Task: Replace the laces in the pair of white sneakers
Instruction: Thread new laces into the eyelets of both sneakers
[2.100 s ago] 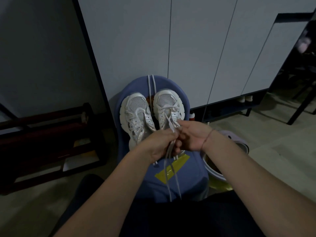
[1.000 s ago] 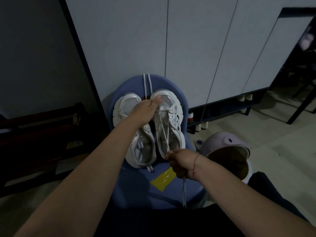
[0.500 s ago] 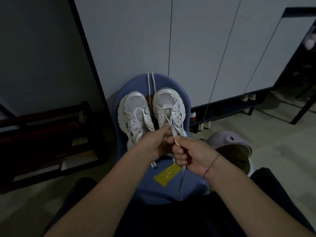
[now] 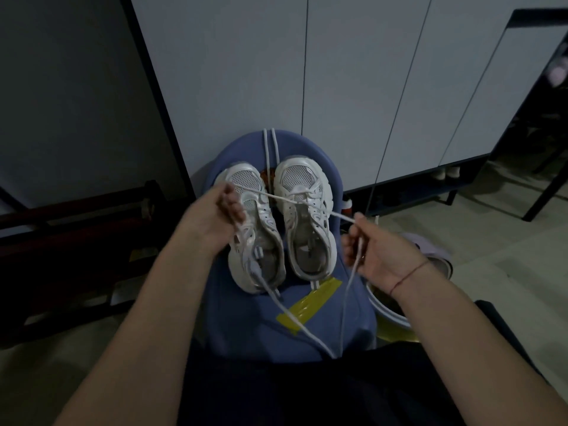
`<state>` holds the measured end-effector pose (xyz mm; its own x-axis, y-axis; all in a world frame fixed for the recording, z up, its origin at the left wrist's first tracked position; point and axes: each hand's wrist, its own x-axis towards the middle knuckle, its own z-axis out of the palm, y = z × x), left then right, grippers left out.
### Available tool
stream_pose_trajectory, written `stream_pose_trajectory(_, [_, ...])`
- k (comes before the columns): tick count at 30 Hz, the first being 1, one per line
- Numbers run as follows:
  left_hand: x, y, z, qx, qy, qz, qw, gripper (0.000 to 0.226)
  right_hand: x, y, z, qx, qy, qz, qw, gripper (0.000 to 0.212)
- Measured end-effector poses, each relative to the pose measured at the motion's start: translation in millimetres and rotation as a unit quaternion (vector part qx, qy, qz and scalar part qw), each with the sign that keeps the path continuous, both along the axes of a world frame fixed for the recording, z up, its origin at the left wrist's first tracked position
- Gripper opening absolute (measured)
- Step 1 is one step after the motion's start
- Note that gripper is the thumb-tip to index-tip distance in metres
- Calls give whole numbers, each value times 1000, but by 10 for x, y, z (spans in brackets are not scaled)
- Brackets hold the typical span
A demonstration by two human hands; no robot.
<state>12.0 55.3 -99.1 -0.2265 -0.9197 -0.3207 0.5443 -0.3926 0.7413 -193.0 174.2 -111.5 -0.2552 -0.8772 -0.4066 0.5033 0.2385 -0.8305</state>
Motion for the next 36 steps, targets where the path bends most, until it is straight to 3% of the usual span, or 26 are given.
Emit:
stream_pose_trajectory(1, [104, -73, 6, -21, -39, 20, 999, 35, -54, -15, 25, -14, -19, -17, 1000, 42])
stream_pose_trajectory(3, [286, -147, -34, -64, -202, 79, 974, 36, -149, -32, 71, -57, -57, -25, 996, 40])
stream_pose_trajectory(6, [396, -201, -208, -141, -474, 156, 855, 28, -192, -33, 118, -120, -131, -7, 984, 35])
stream_pose_trajectory(8, [238, -134, -213, -236, -560, 161, 778, 26, -147, -46, 148, -149, -178, 7, 973, 35])
stream_pose_trajectory(9, [92, -49, -169, -279, -541, 135, 782, 22, -110, -64, 163, -155, -188, 12, 970, 35])
stream_pose_trajectory(10, [-81, 79, -132, -298, -494, 83, 812, 21, -72, -90, 183, -158, -191, 16, 969, 34])
stream_pose_trajectory(12, [-415, 380, -87, -255, -353, -87, 896, 29, 0, -155, 231, -158, -186, 23, 969, 31])
stream_pose_trajectory(13, [-550, 510, -93, -218, -291, -175, 915, 36, 21, -191, 256, -160, -178, 24, 971, 30])
stream_pose_trajectory(16, [-709, 686, -204, -188, -202, -341, 899, 44, -28, -298, 339, -162, -146, 8, 976, 27])
stream_pose_trajectory(19, [-616, 586, -195, -178, -183, -335, 907, 29, -288, -415, 394, -136, -121, -33, 983, 24])
stream_pose_trajectory(22, [-422, 371, -166, -158, -183, -286, 927, 30, -599, -461, 356, -92, -125, -80, 985, 28])
stream_pose_trajectory(25, [-298, 265, -174, -148, -196, -249, 937, 32, -669, -421, 176, -37, -88, -34, 995, 38])
stream_pose_trajectory(28, [-347, 300, -226, -171, -229, -256, 923, 32, -343, -344, 2, 27, -29, 128, 991, 46])
stream_pose_trajectory(30, [-420, 349, -271, -190, -257, -273, 907, 30, -19, -276, -29, 44, -22, 195, 980, 38])
stream_pose_trajectory(34, [-466, 405, -274, -210, -290, -284, 889, 28, 302, -291, -60, 2, -50, 135, 990, 26])
stream_pose_trajectory(36, [-455, 411, -246, -217, -299, -285, 885, 30, 251, -343, -86, -2, -9, 94, 996, 22])
